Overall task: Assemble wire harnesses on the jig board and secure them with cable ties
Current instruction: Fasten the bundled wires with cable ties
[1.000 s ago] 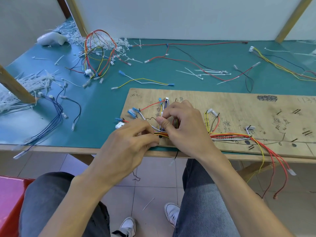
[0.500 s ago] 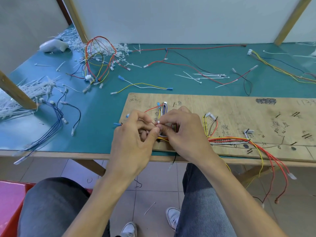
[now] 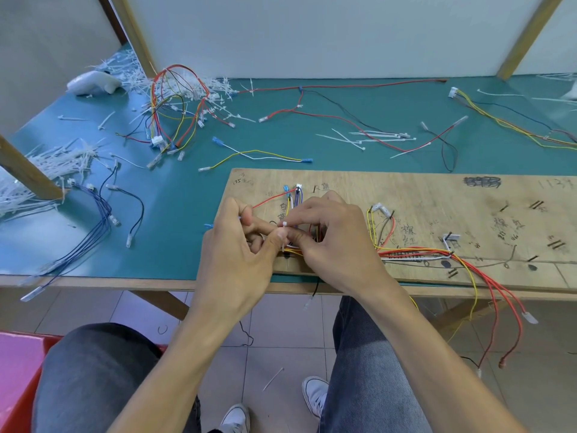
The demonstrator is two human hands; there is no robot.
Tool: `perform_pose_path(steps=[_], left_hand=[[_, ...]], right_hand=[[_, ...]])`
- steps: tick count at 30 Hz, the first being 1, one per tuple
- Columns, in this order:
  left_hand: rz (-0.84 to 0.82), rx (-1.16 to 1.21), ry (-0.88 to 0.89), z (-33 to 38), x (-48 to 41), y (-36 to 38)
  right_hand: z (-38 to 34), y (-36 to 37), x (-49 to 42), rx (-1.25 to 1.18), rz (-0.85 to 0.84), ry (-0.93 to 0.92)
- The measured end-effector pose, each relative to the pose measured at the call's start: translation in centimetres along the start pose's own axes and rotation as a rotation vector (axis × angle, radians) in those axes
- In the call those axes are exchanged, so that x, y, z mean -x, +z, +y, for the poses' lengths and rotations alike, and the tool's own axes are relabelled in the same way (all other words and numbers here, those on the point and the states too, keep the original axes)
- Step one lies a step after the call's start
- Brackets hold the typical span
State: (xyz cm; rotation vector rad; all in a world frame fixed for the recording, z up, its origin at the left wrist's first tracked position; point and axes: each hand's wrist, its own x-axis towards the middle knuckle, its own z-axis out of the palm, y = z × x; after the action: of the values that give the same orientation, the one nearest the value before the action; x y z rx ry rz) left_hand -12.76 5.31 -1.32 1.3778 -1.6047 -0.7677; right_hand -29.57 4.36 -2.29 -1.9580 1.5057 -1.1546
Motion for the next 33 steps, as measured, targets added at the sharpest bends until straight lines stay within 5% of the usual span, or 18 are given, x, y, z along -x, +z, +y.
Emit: perform_pose_path(steps=[13, 25, 33], left_hand=[[0.001, -0.013, -0.085, -0.2, -1.1, -0.4], [-0.412, -0.247, -0.001, 1.3, -4.8, -2.9], [-0.443, -0.177, -0.028, 1.5, -5.8, -2.9]], right_hand=[[-0.4, 0.4, 0.6, 0.097, 0.006, -0.105], [-0.2, 0.2, 0.6, 0.103, -0.011, -0.145], [-0.3, 0.3, 0.4, 0.071, -0.021, -0.133]])
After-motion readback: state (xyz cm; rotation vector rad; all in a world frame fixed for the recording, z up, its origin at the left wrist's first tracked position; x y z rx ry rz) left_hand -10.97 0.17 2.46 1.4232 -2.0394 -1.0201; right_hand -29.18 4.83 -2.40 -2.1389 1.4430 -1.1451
